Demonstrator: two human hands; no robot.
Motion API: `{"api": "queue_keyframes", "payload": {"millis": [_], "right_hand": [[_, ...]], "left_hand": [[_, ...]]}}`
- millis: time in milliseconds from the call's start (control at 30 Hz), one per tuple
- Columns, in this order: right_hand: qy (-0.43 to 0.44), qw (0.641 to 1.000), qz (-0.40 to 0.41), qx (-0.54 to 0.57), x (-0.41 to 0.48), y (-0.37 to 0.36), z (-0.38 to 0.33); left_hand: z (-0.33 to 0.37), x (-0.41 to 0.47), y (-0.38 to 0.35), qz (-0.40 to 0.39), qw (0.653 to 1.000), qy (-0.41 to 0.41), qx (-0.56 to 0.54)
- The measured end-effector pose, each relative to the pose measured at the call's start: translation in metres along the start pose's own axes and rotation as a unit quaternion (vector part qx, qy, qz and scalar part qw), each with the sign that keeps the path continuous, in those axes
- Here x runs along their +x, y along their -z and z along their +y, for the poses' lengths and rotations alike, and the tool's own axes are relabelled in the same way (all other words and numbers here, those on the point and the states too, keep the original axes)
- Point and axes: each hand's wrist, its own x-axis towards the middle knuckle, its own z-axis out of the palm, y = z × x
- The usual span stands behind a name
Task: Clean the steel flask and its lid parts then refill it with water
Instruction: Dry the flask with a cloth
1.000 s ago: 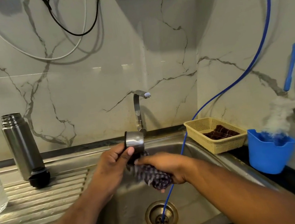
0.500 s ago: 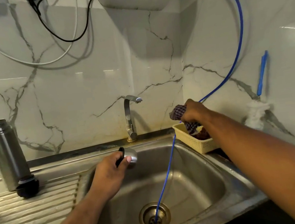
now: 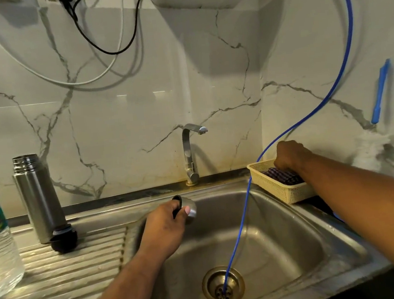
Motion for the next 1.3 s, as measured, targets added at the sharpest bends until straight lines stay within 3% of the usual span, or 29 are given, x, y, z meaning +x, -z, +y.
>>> {"api": "queue_keyframes", "payload": {"millis": [100, 200, 367, 500, 633, 767, 867, 1133, 1300], "right_hand": [[0.093, 0.992, 0.035, 0.082, -0.021, 0.015, -0.021], [0.222, 0.959, -0.014, 0.177, -0.069, 0.024, -0.053], [0.398, 0.883, -0.108, 0.226, -0.167, 0.019, -0.091], [0.404, 0.861, -0.072, 0.3, -0.21, 0.0, -0.095], [0.351, 0.889, -0.04, 0.292, -0.238, 0.002, -0.079], [0.308, 0.896, -0.041, 0.317, -0.26, 0.019, -0.062], [0.31, 0.893, -0.033, 0.324, -0.266, 0.031, -0.061], [0.357, 0.884, -0.055, 0.297, -0.251, 0.017, -0.102], [0.425, 0.86, -0.076, 0.274, -0.198, -0.006, -0.17]], "left_hand": [[0.003, -0.003, 0.002, -0.002, 1.0, -0.008, 0.015], [0.008, -0.01, 0.01, -0.013, 0.997, -0.053, 0.048], [0.017, -0.024, 0.024, -0.017, 0.982, -0.177, 0.068], [0.035, -0.043, 0.028, -0.039, 0.948, -0.277, 0.154], [0.042, -0.079, 0.03, 0.009, 0.921, -0.337, 0.194], [0.04, -0.115, 0.04, 0.099, 0.936, -0.294, 0.166], [0.031, -0.132, 0.05, 0.101, 0.945, -0.25, 0.184], [-0.017, -0.101, 0.081, 0.014, 0.956, -0.151, 0.253], [-0.07, -0.063, 0.107, -0.059, 0.948, -0.111, 0.292]]}}
